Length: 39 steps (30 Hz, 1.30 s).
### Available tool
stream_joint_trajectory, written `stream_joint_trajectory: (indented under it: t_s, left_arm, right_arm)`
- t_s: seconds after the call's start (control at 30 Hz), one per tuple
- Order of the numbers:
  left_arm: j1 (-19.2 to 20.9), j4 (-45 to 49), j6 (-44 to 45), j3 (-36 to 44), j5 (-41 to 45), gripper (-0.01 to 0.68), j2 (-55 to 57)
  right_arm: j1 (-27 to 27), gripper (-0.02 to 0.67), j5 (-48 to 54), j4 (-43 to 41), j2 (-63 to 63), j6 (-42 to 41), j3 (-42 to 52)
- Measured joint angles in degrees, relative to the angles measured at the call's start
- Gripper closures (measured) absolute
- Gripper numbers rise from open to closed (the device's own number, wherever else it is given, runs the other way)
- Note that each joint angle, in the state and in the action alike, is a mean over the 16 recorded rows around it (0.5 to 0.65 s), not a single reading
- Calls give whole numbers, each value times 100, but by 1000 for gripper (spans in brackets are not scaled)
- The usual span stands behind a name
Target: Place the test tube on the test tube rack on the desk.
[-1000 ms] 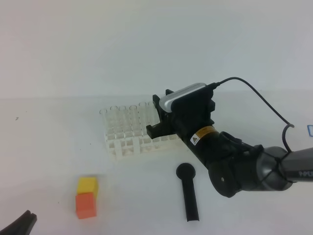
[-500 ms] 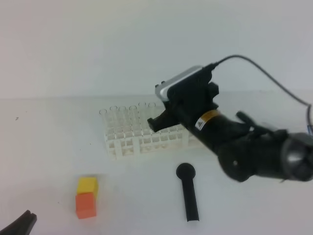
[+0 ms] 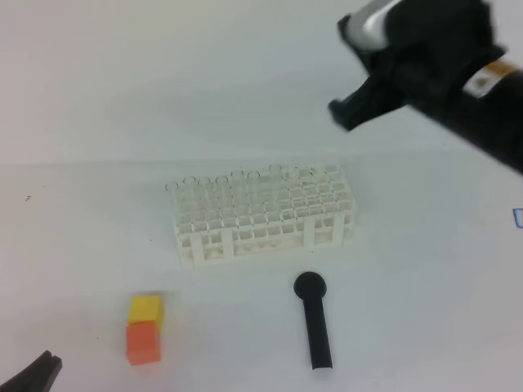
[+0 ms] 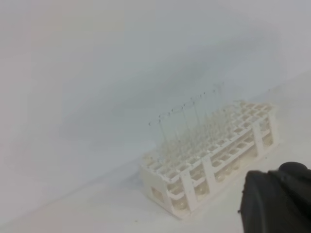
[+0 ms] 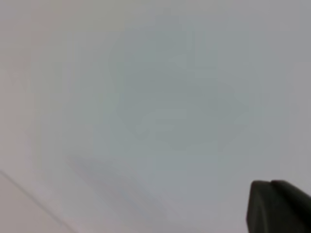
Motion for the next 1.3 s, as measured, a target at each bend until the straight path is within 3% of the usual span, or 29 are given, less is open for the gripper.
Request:
stream_joint_trajectory:
  t_s: [0.23, 0.47, 0.77, 1.03, 1.3]
  left_arm:
    - [0, 0, 0, 0, 0, 673, 0]
    - [0, 0, 0, 0, 3, 673, 0]
    - [0, 0, 0, 0, 7, 673, 0]
    - [0, 0, 0, 0, 6, 673, 0]
    - [0, 0, 1, 0, 6, 673, 0]
  right_arm:
    - [-21, 650, 55, 655, -558, -625, 0]
    - [-21, 650, -555, 1149, -581, -996, 1]
    - [-181, 650, -925, 2595, -1065, -2827, 144]
    - [-1112, 650, 270, 3609, -2412, -4337, 862]
    - [-2424, 650, 1402, 3745, -4551, -4272, 2589]
